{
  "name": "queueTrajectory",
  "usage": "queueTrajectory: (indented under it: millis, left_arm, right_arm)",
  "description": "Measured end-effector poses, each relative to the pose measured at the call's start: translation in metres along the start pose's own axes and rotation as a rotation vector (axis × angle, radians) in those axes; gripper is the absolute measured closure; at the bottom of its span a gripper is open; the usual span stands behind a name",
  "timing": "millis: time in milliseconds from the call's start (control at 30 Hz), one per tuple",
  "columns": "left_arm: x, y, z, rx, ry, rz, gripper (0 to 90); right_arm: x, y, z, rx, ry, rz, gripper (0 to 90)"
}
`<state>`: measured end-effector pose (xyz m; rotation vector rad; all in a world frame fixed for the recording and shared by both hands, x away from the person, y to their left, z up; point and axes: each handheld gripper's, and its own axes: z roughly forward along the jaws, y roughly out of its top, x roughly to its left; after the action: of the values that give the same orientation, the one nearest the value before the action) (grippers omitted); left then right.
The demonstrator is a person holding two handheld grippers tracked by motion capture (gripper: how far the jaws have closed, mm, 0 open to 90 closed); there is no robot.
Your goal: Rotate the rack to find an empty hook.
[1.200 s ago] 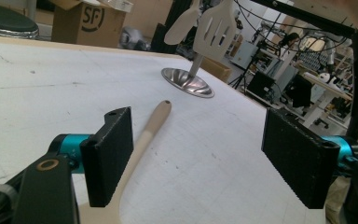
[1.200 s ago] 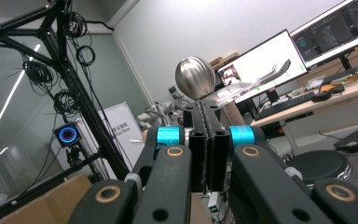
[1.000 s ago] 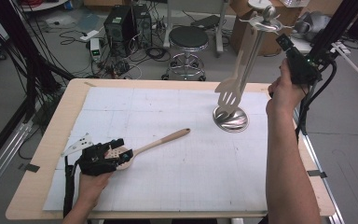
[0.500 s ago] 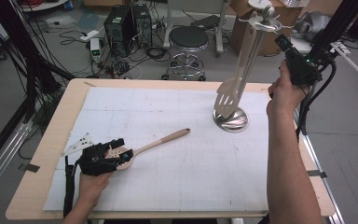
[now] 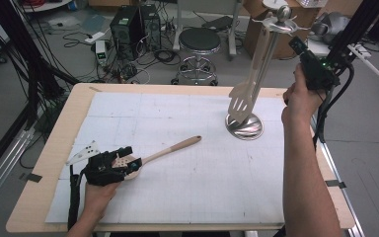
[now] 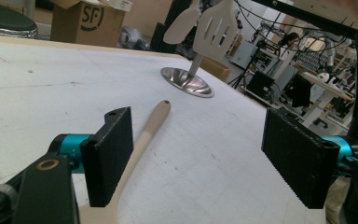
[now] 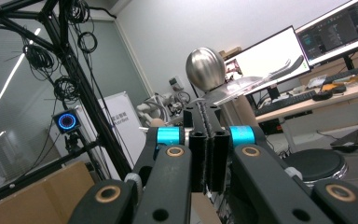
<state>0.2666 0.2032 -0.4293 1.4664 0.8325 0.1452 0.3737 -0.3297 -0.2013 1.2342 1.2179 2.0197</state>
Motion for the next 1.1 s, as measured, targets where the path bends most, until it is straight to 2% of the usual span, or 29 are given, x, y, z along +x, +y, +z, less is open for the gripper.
queueTrajectory:
  millis: [600, 1100]
  left_arm:
    - [0.0, 0.0, 0.002, 0.008, -0.004, 0.005, 25.5]
    - [0.001, 0.0, 0.0, 0.002, -0.001, -0.004, 25.5]
  right_arm:
    - [0.01, -0.007, 0.007, 0.013, 0.031, -0.006, 90.0]
    - [0.022, -0.017, 0.03, 0.044, 0.051, -0.01, 90.0]
